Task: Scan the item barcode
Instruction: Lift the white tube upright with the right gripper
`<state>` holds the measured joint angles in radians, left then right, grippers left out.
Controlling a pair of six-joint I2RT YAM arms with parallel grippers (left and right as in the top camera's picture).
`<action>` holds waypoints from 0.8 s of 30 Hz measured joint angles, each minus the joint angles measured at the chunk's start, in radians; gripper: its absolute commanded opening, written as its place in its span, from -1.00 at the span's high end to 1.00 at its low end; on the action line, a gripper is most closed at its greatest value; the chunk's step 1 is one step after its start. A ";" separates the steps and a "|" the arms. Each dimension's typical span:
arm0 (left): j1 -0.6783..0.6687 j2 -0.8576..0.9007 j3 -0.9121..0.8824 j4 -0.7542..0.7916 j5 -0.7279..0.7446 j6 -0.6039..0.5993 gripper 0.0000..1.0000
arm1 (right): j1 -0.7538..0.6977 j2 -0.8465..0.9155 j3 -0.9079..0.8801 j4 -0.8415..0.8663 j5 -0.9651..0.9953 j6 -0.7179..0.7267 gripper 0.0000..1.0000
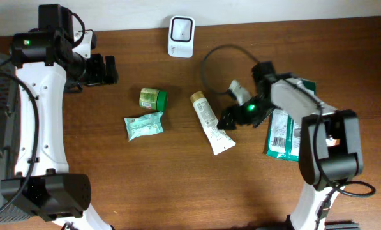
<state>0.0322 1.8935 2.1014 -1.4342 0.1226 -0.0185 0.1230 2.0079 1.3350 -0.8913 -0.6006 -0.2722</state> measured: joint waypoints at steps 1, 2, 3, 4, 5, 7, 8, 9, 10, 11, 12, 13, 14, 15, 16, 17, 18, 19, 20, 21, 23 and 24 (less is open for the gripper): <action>0.000 0.000 0.000 0.001 0.000 0.000 -0.99 | 0.050 -0.002 -0.035 0.036 0.022 -0.001 -0.58; 0.000 0.000 0.000 0.002 0.000 0.000 -0.98 | 0.069 -0.004 -0.043 0.067 0.028 0.000 -0.49; 0.000 0.000 0.000 0.001 0.000 0.000 -0.98 | 0.091 -0.008 -0.058 0.105 0.028 0.000 -0.41; 0.000 0.000 0.000 0.001 0.000 0.000 -0.98 | 0.100 -0.013 -0.073 0.135 0.026 0.000 -0.36; 0.000 0.000 0.000 0.001 0.000 0.000 -0.98 | 0.101 -0.019 -0.092 0.160 0.023 0.000 -0.35; 0.000 0.000 0.000 0.001 0.000 0.000 -0.98 | 0.101 -0.027 -0.109 0.178 0.021 0.006 -0.24; 0.000 0.000 0.000 0.001 0.000 0.000 -0.98 | 0.101 -0.027 -0.111 0.179 0.021 0.008 -0.20; 0.000 0.000 0.000 0.001 0.000 0.000 -0.98 | 0.101 -0.026 -0.115 0.183 0.016 0.013 -0.19; 0.000 0.000 0.000 0.001 0.000 0.000 -0.98 | 0.100 -0.019 -0.115 0.190 0.000 0.015 -0.17; 0.000 0.000 0.000 0.001 0.000 0.000 -0.98 | 0.099 -0.008 -0.114 0.195 -0.032 0.016 -0.17; 0.000 0.000 0.000 0.001 0.000 0.000 -0.98 | 0.099 -0.002 -0.114 0.196 -0.054 0.018 -0.14; 0.000 0.000 0.000 0.001 0.000 0.000 -0.98 | 0.099 0.009 -0.112 0.197 -0.077 0.019 -0.03; 0.000 0.000 0.000 0.001 0.000 0.000 -0.98 | 0.099 0.015 -0.108 0.197 -0.089 0.026 0.05; 0.000 0.000 0.000 0.001 0.000 0.000 -0.98 | 0.098 0.035 -0.103 0.200 -0.124 0.033 0.35; 0.000 0.000 0.000 0.001 0.000 0.000 -0.98 | 0.096 0.041 -0.101 0.201 -0.132 0.035 0.77; 0.000 0.000 0.000 0.001 0.000 0.000 -0.98 | 0.095 0.053 -0.102 0.201 -0.134 0.041 0.88; 0.000 0.000 0.000 0.002 0.000 0.000 -0.98 | 0.093 0.056 -0.102 0.199 -0.136 0.043 0.92; 0.000 0.000 0.000 0.002 0.000 0.000 -0.98 | 0.090 0.056 -0.102 0.193 -0.153 0.058 0.92; 0.000 0.000 0.000 0.001 0.000 0.000 -0.98 | 0.089 0.056 -0.101 0.189 -0.157 0.074 0.92; 0.000 0.000 0.000 0.001 0.000 0.000 -0.98 | 0.090 0.058 -0.080 0.147 -0.142 0.097 0.92; 0.000 0.000 0.000 0.001 0.000 0.000 -0.98 | 0.100 0.057 -0.037 0.067 -0.081 0.123 0.92; 0.000 0.000 0.000 0.002 0.000 0.000 -0.98 | 0.109 0.039 -0.012 0.026 0.002 0.153 0.92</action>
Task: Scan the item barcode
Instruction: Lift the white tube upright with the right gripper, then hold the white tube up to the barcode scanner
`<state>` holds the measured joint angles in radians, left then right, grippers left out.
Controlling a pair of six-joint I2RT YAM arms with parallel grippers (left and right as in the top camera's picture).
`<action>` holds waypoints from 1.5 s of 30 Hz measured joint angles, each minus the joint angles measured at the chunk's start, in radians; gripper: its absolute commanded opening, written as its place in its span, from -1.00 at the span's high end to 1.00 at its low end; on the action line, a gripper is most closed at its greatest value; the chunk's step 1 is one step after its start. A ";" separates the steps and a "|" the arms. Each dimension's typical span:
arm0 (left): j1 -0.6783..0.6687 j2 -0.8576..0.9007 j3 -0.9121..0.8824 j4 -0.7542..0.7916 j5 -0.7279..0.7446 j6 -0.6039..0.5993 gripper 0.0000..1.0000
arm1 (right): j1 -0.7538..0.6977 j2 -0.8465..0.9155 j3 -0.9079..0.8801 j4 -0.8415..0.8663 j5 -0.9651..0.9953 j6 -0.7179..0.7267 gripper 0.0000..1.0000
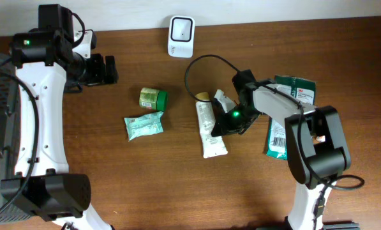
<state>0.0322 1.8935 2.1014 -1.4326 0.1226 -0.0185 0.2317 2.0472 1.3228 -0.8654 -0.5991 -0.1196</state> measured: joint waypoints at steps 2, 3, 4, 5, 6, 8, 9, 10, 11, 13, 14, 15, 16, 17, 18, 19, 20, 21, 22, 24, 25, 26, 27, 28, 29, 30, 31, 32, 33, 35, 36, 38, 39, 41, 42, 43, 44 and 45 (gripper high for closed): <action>0.000 0.000 0.000 0.000 0.000 0.000 -0.98 | 0.045 -0.068 0.024 -0.052 0.240 0.068 0.92; 0.000 0.000 0.000 0.000 0.000 0.000 -0.98 | 0.076 -0.082 0.030 -0.059 0.328 0.090 0.92; 0.000 0.000 0.000 0.000 0.000 0.000 -0.99 | 0.136 -0.086 0.039 -0.062 0.445 0.125 0.92; 0.000 0.000 0.000 0.000 0.000 0.000 -0.98 | 0.174 -0.088 0.046 -0.061 0.506 0.142 0.92; 0.000 0.000 0.000 0.000 0.000 0.000 -0.98 | 0.216 -0.087 0.048 -0.056 0.573 0.164 0.90; 0.000 0.000 0.000 0.000 0.000 0.000 -0.99 | 0.254 -0.075 0.056 -0.055 0.638 0.192 0.28; 0.000 0.000 0.000 0.000 0.000 0.000 -0.98 | 0.256 -0.061 0.056 -0.048 0.632 0.200 0.02; 0.000 0.000 0.000 0.000 0.000 0.000 -0.98 | 0.254 -0.032 0.056 -0.045 0.608 0.211 -0.06; 0.000 0.000 0.000 0.000 0.000 0.000 -0.98 | 0.255 -0.022 0.056 -0.040 0.588 0.217 0.09; 0.000 0.000 0.000 0.000 0.000 0.000 -0.98 | 0.255 -0.014 0.056 -0.039 0.571 0.216 0.50; 0.000 0.000 0.000 0.000 0.000 0.000 -0.98 | 0.255 -0.014 0.056 -0.039 0.568 0.221 0.92; 0.000 0.000 0.000 0.000 0.000 0.000 -0.99 | 0.254 -0.017 0.061 -0.040 0.567 0.218 0.91; 0.000 0.000 0.000 0.000 0.000 0.000 -0.98 | 0.254 -0.029 0.071 -0.050 0.553 0.216 0.92; 0.000 0.000 0.000 0.000 0.000 0.000 -0.98 | 0.245 -0.027 0.079 -0.058 0.526 0.211 0.91; 0.000 0.000 0.000 0.000 0.000 0.000 -0.98 | 0.235 -0.023 0.085 -0.063 0.502 0.205 0.91; 0.000 0.000 0.000 0.000 0.000 0.000 -0.98 | 0.214 -0.013 0.112 -0.097 0.428 0.169 0.91; 0.000 0.000 0.000 -0.001 0.000 0.000 -0.98 | 0.205 -0.003 0.129 -0.116 0.373 0.142 0.92; 0.000 0.000 0.000 0.000 0.000 0.000 -0.98 | 0.200 0.002 0.156 -0.148 0.266 0.077 0.91; 0.000 0.000 0.000 -0.001 0.000 0.000 -0.98 | 0.197 0.002 0.200 -0.166 0.165 0.018 0.91; 0.000 0.000 0.000 0.000 0.000 0.000 -0.98 | 0.182 -0.025 0.285 -0.212 -0.023 -0.064 0.92; 0.000 0.000 0.000 0.000 0.000 0.000 -0.99 | 0.169 -0.050 0.305 -0.239 -0.075 -0.085 0.92; 0.000 0.000 0.000 0.000 0.000 0.000 -0.98 | 0.152 -0.086 0.330 -0.264 -0.119 -0.098 0.92; 0.000 0.000 0.000 0.000 0.000 0.000 -0.98 | 0.132 -0.130 0.350 -0.275 -0.160 -0.105 0.92; 0.000 0.000 0.000 0.000 0.000 0.000 -0.98 | 0.102 -0.194 0.377 -0.294 -0.212 -0.105 0.92; 0.000 0.000 0.000 0.000 0.000 0.000 -0.98 | 0.085 -0.232 0.394 -0.303 -0.248 -0.101 0.92; 0.000 0.000 0.000 0.001 0.000 0.000 -0.98 | 0.060 -0.278 0.406 -0.304 -0.275 -0.077 0.92; 0.000 0.000 0.000 0.001 0.000 0.000 -0.98 | 0.044 -0.312 0.409 -0.310 -0.290 -0.066 0.92; 0.000 0.000 0.000 0.001 0.000 0.000 -0.98 | 0.035 -0.342 0.409 -0.314 -0.295 -0.058 0.92; 0.000 0.000 0.000 0.001 0.000 0.000 -0.99 | 0.032 -0.375 0.409 -0.315 -0.303 -0.045 0.92; 0.000 0.000 0.000 0.001 0.000 0.000 -0.98 | 0.044 -0.397 0.409 -0.299 -0.222 0.010 0.92; 0.000 0.000 0.000 0.000 0.000 0.000 -0.98 | 0.071 -0.397 0.409 -0.248 -0.065 0.058 0.92; 0.000 0.000 0.000 0.000 0.000 0.000 -0.98 | 0.137 -0.387 0.422 -0.153 0.201 0.101 0.92; 0.000 0.000 0.000 0.000 0.000 0.000 -0.98 | 0.177 -0.342 0.486 -0.155 0.335 0.110 0.92; 0.000 0.000 0.000 0.001 0.000 0.000 -0.98 | 0.224 -0.188 0.682 -0.175 0.543 0.087 0.92; 0.000 0.000 0.000 0.001 0.000 0.000 -0.98 | 0.235 -0.077 0.842 -0.203 0.637 0.057 0.92; 0.000 0.000 0.000 0.003 0.000 0.000 -0.98 | 0.239 0.010 0.941 -0.176 0.716 0.017 0.92; 0.000 0.000 0.000 0.002 0.000 0.000 -0.98 | 0.240 0.080 0.980 -0.138 0.792 -0.025 0.92; 0.000 0.000 0.000 0.001 0.000 0.000 -0.98 | 0.240 0.111 0.980 -0.083 0.848 -0.083 0.92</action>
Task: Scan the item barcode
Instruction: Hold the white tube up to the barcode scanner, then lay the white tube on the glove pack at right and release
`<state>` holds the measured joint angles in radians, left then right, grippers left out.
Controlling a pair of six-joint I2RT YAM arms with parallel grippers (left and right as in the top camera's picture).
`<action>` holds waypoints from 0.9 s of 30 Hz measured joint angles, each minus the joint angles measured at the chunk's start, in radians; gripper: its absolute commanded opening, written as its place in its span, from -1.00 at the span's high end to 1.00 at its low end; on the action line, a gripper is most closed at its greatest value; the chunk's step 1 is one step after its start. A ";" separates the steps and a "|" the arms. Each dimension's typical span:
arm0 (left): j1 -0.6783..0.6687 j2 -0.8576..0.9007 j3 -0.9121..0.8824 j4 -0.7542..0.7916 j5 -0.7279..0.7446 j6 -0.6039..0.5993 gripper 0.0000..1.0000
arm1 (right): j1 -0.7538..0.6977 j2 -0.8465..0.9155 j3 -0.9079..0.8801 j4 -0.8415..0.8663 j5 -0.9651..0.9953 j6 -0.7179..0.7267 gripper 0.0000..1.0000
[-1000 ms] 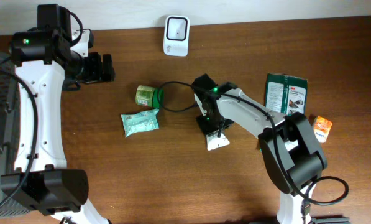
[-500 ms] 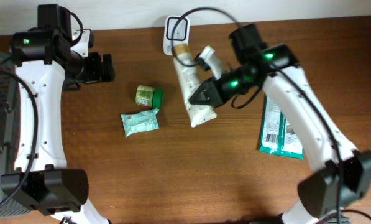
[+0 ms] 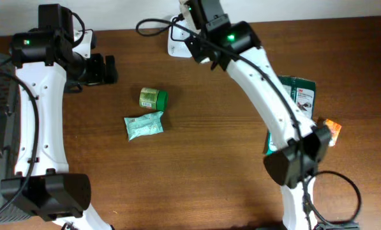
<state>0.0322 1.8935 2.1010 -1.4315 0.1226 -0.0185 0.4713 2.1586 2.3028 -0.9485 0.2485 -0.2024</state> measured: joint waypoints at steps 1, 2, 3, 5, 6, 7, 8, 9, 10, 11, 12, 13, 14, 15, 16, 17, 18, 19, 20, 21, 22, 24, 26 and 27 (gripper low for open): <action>0.000 0.000 0.000 0.000 0.000 0.000 -0.98 | 0.000 0.053 0.003 0.088 0.077 -0.085 0.92; 0.000 0.000 0.000 0.000 0.000 0.000 -0.98 | 0.000 0.089 0.005 0.141 0.132 -0.138 0.92; 0.000 0.000 0.000 -0.001 0.000 0.000 -0.98 | 0.000 0.127 0.006 0.221 0.192 -0.204 0.92; 0.000 0.000 0.000 0.000 0.000 0.000 -0.98 | 0.000 0.217 0.008 0.356 0.303 -0.359 0.92; 0.000 0.000 0.000 0.000 0.000 0.000 -0.98 | 0.000 0.278 0.011 0.467 0.369 -0.455 0.92; 0.000 0.000 0.000 0.001 0.000 0.000 -0.98 | 0.000 0.321 0.011 0.482 0.402 -0.509 0.92; 0.000 0.000 0.000 0.000 0.000 0.000 -0.98 | 0.000 0.375 0.010 0.557 0.452 -0.562 0.92; 0.000 0.000 0.000 0.001 0.000 0.000 -0.98 | 0.000 0.397 0.010 0.570 0.476 -0.584 0.92; 0.000 0.000 0.000 0.001 0.000 0.000 -0.98 | 0.000 0.413 0.010 0.582 0.490 -0.597 0.92; 0.000 0.000 0.000 0.001 0.000 0.000 -0.98 | 0.000 0.428 0.010 0.593 0.499 -0.611 0.92; 0.000 0.000 0.000 0.000 0.000 0.000 -0.98 | 0.000 0.431 0.010 0.594 0.500 -0.615 0.92; 0.000 0.000 0.000 0.000 0.000 0.000 -0.98 | 0.000 0.431 0.010 0.595 0.500 -0.614 0.92; 0.000 0.000 0.000 0.000 0.000 0.000 -0.98 | 0.000 0.431 0.010 0.599 0.501 -0.615 0.92; 0.000 0.000 0.000 0.000 0.000 0.000 -0.98 | 0.000 0.431 0.010 0.598 0.504 -0.615 0.92; 0.000 0.000 0.000 0.000 0.000 0.000 -0.98 | 0.000 0.431 0.010 0.598 0.506 -0.615 0.92; 0.000 0.000 0.000 0.000 0.000 0.000 -0.98 | 0.000 0.431 0.010 0.598 0.508 -0.616 0.92; 0.000 0.000 0.000 0.000 0.000 0.000 -0.98 | 0.000 0.431 0.010 0.598 0.511 -0.617 0.92; 0.000 0.000 0.000 0.000 0.000 0.000 -0.98 | 0.000 0.431 0.010 0.581 0.514 -0.617 0.92; 0.000 0.000 0.000 0.000 0.000 0.000 -0.98 | 0.000 0.431 0.010 0.556 0.515 -0.595 0.92; 0.000 0.000 0.000 0.000 0.000 0.000 -0.98 | 0.000 0.429 0.010 0.512 0.501 -0.543 0.92; 0.000 0.000 0.000 0.000 0.000 0.000 -0.98 | 0.000 0.427 0.010 0.487 0.488 -0.524 0.92; 0.000 0.000 0.000 0.001 0.000 0.000 -0.98 | -0.002 0.369 0.003 0.363 0.364 -0.417 0.92; 0.000 0.000 0.000 0.001 0.000 0.000 -0.98 | -0.005 0.255 0.003 0.248 0.227 -0.311 0.92; 0.000 0.000 0.000 0.000 0.000 0.000 -0.98 | -0.006 0.136 0.005 0.183 0.145 -0.212 0.92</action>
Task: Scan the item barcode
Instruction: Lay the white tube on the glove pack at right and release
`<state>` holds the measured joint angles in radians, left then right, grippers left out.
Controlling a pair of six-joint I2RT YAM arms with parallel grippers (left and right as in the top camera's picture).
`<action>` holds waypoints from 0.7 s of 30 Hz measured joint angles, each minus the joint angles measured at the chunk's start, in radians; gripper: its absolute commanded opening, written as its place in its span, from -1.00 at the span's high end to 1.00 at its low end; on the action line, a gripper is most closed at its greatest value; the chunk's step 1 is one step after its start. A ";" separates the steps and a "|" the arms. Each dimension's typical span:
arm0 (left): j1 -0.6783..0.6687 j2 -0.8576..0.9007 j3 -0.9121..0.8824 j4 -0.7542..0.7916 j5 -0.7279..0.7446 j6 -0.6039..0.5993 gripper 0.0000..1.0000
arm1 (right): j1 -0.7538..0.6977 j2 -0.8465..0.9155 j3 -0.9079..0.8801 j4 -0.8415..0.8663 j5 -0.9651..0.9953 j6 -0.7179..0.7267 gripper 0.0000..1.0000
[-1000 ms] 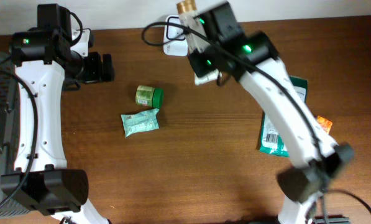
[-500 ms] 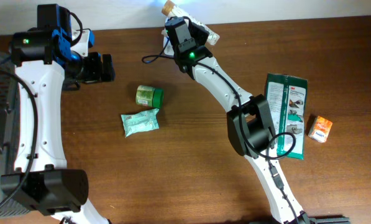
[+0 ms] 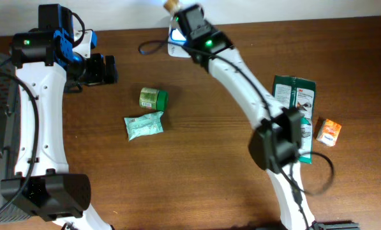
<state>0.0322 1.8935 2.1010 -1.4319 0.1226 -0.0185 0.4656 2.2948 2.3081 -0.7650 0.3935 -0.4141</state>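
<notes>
My right arm reaches across the table to the far edge, its gripper (image 3: 179, 14) over the white barcode scanner (image 3: 175, 45). Only the scanner's near left corner shows, with a blue glow on it. A tan cap (image 3: 171, 5) of the cream tube sticks out past the gripper; the rest of the tube and the fingers are hidden under the wrist. My left gripper (image 3: 107, 69) hangs at the far left, away from the scanner, holding nothing.
A green can (image 3: 153, 98) and a mint packet (image 3: 144, 125) lie left of centre. At the right are a green bag (image 3: 293, 94), an orange packet (image 3: 328, 131) and another packet partly under the right arm. A black cable (image 3: 153, 46) runs by the scanner.
The right gripper has shifted a little further back and left over the scanner. The tube's tan cap now shows beyond it and a blue glow appears at the scanner. The left arm is unmoved.
The cream tube lay mid-table with my right gripper beside its lower end. Then the gripper was on the tube, which had turned more upright. Later the tube was gone from the table and the gripper was over the scanner, where it remains.
</notes>
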 measured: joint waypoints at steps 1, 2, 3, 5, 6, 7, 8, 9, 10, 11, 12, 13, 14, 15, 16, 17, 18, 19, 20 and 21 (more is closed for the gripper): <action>0.000 0.000 0.000 0.002 0.000 0.000 -0.98 | 0.000 -0.077 0.002 -0.084 -0.029 0.077 0.92; 0.000 0.000 0.000 0.002 0.000 0.000 -0.98 | 0.000 -0.168 0.005 -0.208 -0.066 0.211 0.92; 0.000 0.000 0.000 0.002 0.000 0.000 -0.98 | 0.000 -0.234 0.008 -0.292 -0.085 0.298 0.92; 0.000 0.000 0.000 0.002 0.000 0.000 -0.99 | 0.000 -0.327 0.018 -0.520 -0.115 0.470 0.92; 0.000 0.000 0.000 0.000 0.000 0.000 -0.98 | -0.002 -0.338 0.023 -0.608 -0.122 0.518 0.92; 0.000 0.000 0.000 0.002 0.000 0.000 -0.98 | -0.015 -0.341 -0.001 -0.773 -0.137 0.620 0.92; 0.000 0.000 0.000 0.001 0.000 0.000 -0.98 | -0.040 -0.337 -0.040 -0.798 -0.148 0.672 0.92; 0.000 0.000 0.000 0.002 0.000 0.000 -0.98 | -0.061 -0.347 -0.100 -0.775 -0.158 0.690 0.92; 0.000 0.000 0.000 0.002 0.000 0.000 -0.98 | -0.132 -0.343 -0.261 -0.732 -0.193 0.722 0.92; 0.000 0.000 0.000 0.000 0.000 0.000 -0.98 | -0.162 -0.335 -0.338 -0.703 -0.206 0.729 0.92; 0.000 0.000 0.000 0.002 0.000 0.000 -0.98 | -0.212 -0.327 -0.463 -0.621 -0.221 0.731 0.92; 0.000 0.000 0.000 0.000 0.000 0.000 -0.98 | -0.251 -0.320 -0.567 -0.575 -0.246 0.724 0.92; 0.000 0.000 0.000 0.001 0.000 0.000 -0.98 | -0.277 -0.327 -0.651 -0.486 -0.261 0.705 0.92; 0.000 0.000 0.000 0.002 0.000 0.000 -0.98 | -0.311 -0.320 -0.766 -0.389 -0.288 0.660 0.92; 0.000 0.000 0.000 0.002 0.000 0.000 -0.98 | -0.336 -0.320 -0.844 -0.327 -0.296 0.622 0.92; 0.000 0.000 0.000 0.001 0.000 0.000 -0.98 | -0.360 -0.319 -0.896 -0.268 -0.306 0.583 0.92; 0.000 0.000 0.000 0.002 0.000 0.000 -0.98 | -0.391 -0.321 -0.945 -0.185 -0.318 0.536 0.91; 0.000 0.000 0.000 0.002 0.000 0.000 -0.98 | -0.414 -0.333 -0.963 -0.153 -0.328 0.505 0.79; 0.000 0.000 0.000 0.001 0.000 0.000 -0.98 | -0.451 -0.348 -0.986 -0.111 -0.339 0.460 0.67; 0.000 0.000 0.000 0.001 0.000 0.000 -0.98 | -0.483 -0.353 -1.002 -0.074 -0.343 0.417 0.54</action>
<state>0.0322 1.8935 2.1010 -1.4311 0.1226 -0.0185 -0.0170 1.9419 1.3060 -0.8387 0.0502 0.0025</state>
